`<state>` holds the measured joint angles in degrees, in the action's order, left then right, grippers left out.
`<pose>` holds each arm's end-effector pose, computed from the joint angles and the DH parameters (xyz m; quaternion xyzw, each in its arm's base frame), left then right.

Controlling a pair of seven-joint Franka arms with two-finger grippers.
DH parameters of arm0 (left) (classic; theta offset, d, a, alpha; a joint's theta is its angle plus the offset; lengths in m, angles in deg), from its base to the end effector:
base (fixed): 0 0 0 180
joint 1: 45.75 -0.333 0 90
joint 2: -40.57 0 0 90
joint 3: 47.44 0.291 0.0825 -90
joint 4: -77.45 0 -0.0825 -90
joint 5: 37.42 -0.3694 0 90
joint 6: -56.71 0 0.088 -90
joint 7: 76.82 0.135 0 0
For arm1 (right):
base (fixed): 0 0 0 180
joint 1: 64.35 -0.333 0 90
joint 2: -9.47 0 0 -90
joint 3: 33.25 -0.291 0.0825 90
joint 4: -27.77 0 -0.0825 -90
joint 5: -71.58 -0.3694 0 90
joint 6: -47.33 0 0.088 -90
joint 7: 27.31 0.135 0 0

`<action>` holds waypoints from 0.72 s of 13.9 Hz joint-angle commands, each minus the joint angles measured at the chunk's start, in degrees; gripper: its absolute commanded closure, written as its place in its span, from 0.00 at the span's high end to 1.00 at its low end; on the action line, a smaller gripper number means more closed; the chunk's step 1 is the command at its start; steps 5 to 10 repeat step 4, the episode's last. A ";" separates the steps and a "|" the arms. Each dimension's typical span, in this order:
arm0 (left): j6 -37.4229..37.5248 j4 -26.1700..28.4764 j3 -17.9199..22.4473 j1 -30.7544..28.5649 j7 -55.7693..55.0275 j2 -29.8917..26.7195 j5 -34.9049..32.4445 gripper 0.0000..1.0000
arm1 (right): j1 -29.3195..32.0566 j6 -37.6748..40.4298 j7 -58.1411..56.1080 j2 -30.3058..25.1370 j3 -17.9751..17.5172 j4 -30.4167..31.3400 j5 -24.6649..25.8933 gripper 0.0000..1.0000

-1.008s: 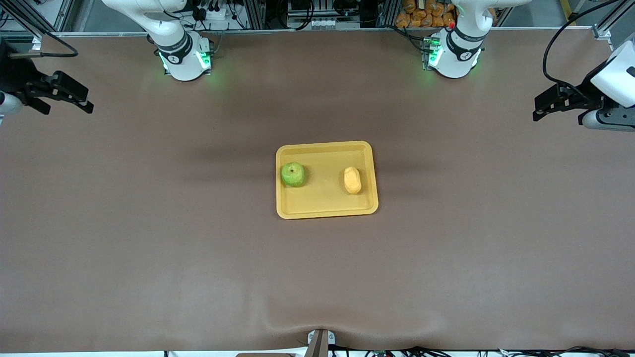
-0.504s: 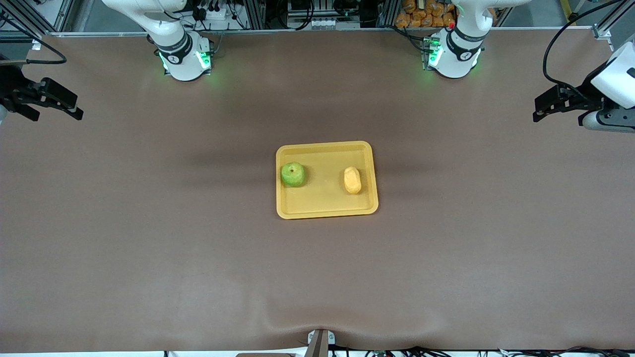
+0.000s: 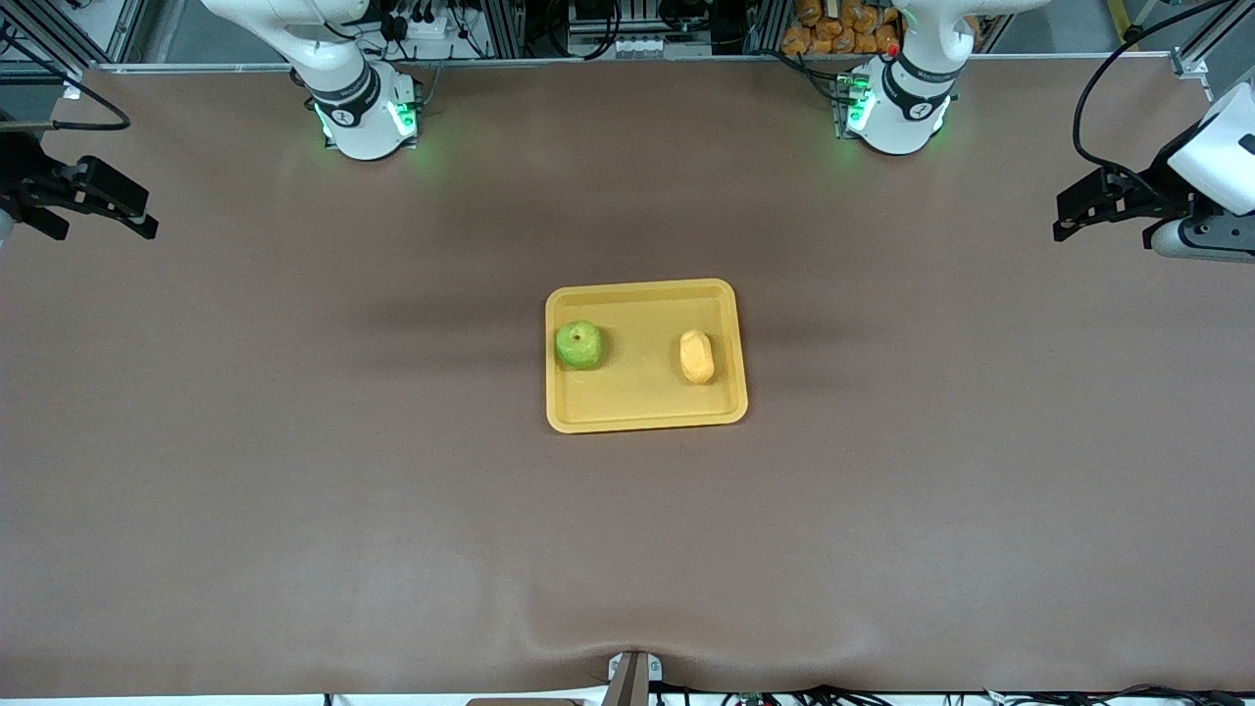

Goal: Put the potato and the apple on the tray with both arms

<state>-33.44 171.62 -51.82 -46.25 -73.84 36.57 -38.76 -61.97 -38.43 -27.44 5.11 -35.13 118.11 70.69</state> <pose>0.5186 -0.0332 0.5754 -0.9981 0.0598 0.0002 0.0144 0.5103 -0.0016 0.6023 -1.0000 0.0027 0.0019 0.0065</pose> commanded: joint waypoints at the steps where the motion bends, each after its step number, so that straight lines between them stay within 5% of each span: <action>1: 1.20 -1.44 -0.19 0.06 0.01 0.65 -1.11 1.00 | 0.97 0.86 0.31 0.76 -0.76 -1.49 0.71 1.00; 10: 1.20 -1.44 -0.19 0.06 0.01 0.65 -1.11 1.00 | 1.06 0.86 0.22 1.02 -0.76 -1.49 0.62 1.00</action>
